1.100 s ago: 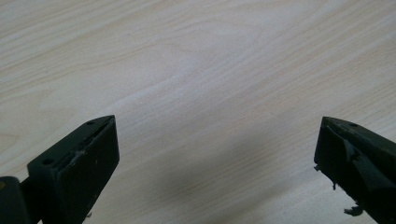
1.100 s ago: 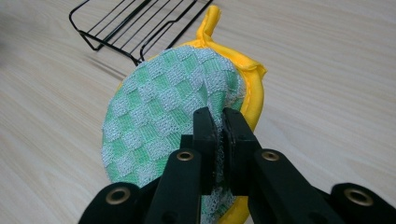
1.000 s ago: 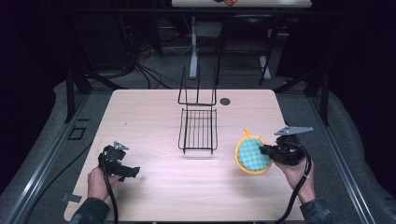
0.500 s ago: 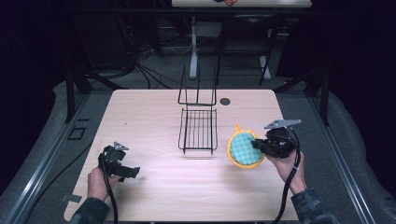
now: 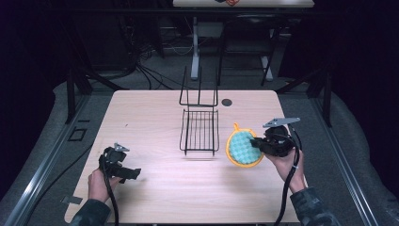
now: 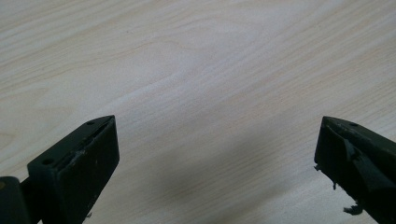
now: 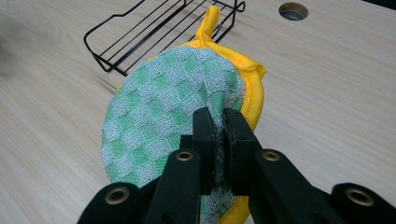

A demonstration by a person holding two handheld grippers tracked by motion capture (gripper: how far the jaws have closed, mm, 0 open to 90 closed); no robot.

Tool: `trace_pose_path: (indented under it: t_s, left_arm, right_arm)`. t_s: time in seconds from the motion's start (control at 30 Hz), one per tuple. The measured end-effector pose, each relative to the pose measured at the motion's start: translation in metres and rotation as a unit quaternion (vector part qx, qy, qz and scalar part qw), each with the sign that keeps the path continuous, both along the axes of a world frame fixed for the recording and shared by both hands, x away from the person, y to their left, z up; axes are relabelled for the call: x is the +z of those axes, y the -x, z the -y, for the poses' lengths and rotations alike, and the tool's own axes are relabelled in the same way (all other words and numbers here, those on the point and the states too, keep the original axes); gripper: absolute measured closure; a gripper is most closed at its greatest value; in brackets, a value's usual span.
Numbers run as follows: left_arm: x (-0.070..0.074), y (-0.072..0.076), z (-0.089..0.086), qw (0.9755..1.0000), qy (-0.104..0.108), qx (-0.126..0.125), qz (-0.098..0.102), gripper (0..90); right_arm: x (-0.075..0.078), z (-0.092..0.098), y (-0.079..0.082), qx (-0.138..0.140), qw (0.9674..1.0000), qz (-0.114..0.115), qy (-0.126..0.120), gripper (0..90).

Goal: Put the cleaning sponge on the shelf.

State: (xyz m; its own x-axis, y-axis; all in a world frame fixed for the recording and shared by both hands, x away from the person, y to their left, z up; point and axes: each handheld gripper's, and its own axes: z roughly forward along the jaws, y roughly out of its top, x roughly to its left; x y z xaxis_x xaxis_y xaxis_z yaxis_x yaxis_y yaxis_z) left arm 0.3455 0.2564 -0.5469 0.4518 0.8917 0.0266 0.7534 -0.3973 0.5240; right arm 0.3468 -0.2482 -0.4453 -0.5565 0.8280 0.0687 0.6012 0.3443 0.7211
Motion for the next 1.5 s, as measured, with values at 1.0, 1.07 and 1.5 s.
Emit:
trace_pose_path:
  t_s: [1.0, 1.07, 1.5]
  left_arm:
    - [0.0, 0.001, -0.001, 1.0, -0.001, -0.001, 0.0, 0.0]
    - [0.0, 0.001, -0.001, 1.0, -0.001, 0.0, -0.001, 0.0]
    - [0.0, 0.001, -0.002, 1.0, 0.001, 0.002, 0.0, 0.0]
  right_arm:
    - [0.014, -0.037, -0.025, 0.024, 0.9997, 0.005, 0.006, 84.7]
    - [0.015, -0.04, -0.027, 0.026, 0.9996, 0.005, 0.008, 84.7]
    - [0.013, -0.058, -0.043, 0.035, 0.9994, 0.004, -0.001, 84.6]
